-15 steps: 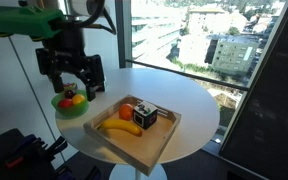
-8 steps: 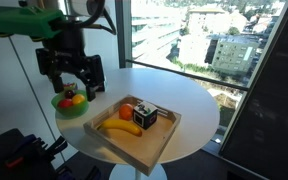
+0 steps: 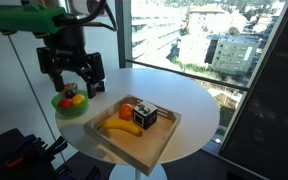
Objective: Remove the plum from the green bowl and place it in the wooden tray
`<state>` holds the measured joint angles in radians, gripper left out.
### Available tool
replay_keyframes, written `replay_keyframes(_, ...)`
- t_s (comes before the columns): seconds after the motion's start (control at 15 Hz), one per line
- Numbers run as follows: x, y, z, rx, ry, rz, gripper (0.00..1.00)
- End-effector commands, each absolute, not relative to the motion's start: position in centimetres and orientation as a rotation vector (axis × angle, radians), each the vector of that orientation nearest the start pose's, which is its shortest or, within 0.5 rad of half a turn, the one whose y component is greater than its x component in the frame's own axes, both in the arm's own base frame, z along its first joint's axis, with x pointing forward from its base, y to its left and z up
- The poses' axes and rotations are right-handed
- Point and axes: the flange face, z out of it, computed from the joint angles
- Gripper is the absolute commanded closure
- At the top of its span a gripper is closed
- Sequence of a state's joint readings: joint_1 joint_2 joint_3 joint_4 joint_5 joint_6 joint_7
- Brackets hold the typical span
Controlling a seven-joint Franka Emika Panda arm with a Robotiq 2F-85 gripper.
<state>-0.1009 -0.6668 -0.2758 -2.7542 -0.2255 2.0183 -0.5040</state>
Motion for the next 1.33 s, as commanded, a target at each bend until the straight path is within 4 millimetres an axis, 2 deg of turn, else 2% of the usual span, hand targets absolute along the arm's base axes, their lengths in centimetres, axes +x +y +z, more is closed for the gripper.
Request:
replay_keyframes(0.0, 31.9, -11.7, 40.2, -3.119, -0.476, 0.129, 0.00)
replay_keyframes(0.8, 37.4, -8.7, 41.8, -3.172, -0.480, 0.158, 0.00)
replay_keyframes(1.27, 40.9, -5.9, 42.3, -3.151, -0.412, 0.124, 0.00)
